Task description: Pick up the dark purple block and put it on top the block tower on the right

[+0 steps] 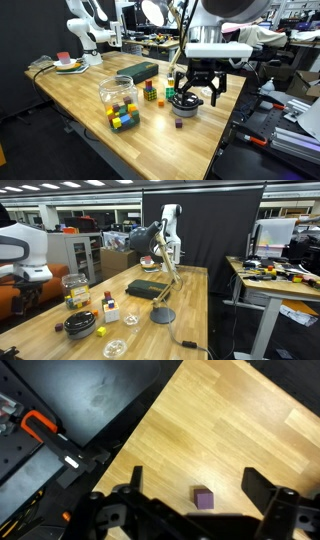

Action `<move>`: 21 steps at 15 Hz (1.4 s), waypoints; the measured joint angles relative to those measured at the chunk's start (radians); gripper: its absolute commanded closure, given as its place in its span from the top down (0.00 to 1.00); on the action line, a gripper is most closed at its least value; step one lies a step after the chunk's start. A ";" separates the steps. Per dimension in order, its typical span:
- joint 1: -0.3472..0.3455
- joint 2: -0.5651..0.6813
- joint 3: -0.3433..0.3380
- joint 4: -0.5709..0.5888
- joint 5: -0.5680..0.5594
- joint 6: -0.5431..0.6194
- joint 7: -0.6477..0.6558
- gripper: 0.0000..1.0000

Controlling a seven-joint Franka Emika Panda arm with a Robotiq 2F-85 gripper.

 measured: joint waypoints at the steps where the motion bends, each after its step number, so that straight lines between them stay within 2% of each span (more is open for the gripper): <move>1: 0.011 0.051 0.000 0.011 -0.006 0.036 0.027 1.00; 4: 0.017 0.128 -0.002 0.046 -0.011 0.074 0.050 1.00; 11: 0.018 0.134 -0.011 0.049 -0.022 0.074 0.061 1.00; 15: 0.035 0.226 -0.060 0.067 -0.164 0.123 0.154 1.00; 21: 0.081 0.413 -0.143 0.216 -0.279 0.138 0.179 1.00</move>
